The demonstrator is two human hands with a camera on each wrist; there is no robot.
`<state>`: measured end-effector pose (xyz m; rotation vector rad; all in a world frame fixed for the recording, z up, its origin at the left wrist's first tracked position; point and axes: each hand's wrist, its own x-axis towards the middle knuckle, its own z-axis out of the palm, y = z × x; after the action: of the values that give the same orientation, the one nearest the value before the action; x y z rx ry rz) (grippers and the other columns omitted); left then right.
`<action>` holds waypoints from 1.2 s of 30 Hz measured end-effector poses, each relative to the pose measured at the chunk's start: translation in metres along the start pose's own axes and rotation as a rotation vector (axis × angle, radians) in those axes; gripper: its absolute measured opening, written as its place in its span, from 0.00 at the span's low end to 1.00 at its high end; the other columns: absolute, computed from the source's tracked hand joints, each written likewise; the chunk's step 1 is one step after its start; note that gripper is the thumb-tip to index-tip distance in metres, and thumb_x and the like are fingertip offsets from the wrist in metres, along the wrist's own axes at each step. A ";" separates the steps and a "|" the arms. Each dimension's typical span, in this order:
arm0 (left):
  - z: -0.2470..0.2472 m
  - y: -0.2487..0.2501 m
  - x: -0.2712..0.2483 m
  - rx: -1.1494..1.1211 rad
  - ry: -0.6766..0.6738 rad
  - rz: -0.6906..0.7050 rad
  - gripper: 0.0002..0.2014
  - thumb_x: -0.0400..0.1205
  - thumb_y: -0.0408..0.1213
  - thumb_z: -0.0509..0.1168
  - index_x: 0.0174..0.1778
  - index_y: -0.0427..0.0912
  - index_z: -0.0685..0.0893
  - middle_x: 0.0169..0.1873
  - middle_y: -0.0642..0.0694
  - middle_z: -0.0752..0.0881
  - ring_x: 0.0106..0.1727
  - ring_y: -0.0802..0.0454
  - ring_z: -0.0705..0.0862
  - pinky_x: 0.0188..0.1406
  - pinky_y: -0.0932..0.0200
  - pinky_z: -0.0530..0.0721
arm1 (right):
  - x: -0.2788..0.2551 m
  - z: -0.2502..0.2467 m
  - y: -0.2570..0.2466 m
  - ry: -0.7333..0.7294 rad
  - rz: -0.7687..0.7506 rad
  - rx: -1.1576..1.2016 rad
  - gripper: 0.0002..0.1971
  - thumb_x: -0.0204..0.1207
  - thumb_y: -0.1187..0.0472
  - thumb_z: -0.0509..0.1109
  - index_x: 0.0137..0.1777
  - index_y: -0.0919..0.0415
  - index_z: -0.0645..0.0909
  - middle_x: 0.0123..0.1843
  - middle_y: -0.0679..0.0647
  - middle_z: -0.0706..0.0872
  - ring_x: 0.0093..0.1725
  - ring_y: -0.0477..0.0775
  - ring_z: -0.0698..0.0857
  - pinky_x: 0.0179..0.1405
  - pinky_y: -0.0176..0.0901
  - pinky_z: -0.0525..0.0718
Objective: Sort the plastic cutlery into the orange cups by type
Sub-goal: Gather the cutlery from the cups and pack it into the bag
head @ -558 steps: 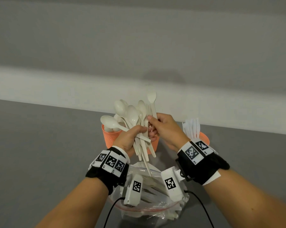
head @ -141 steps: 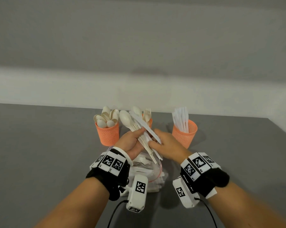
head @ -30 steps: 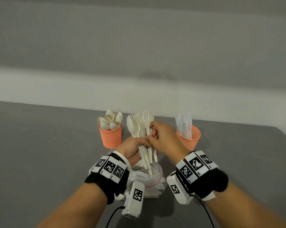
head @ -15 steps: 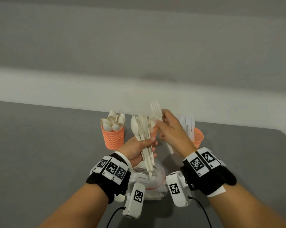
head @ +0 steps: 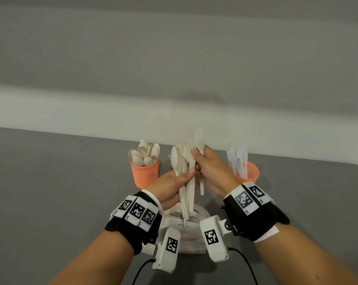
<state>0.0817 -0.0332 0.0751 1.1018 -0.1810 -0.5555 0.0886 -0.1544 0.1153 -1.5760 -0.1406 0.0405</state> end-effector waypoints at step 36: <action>-0.117 0.082 -0.004 -0.089 0.410 0.463 0.12 0.84 0.25 0.53 0.51 0.43 0.80 0.36 0.53 0.92 0.41 0.60 0.90 0.45 0.66 0.87 | 0.108 -0.004 0.027 0.195 -0.239 -0.324 0.03 0.82 0.61 0.58 0.51 0.55 0.73 0.56 0.57 0.75 0.52 0.50 0.76 0.58 0.46 0.76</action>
<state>0.1530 0.0892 0.0952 1.0214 -0.0477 0.0790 0.1974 -0.1459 0.0956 -1.8653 -0.1881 -0.3377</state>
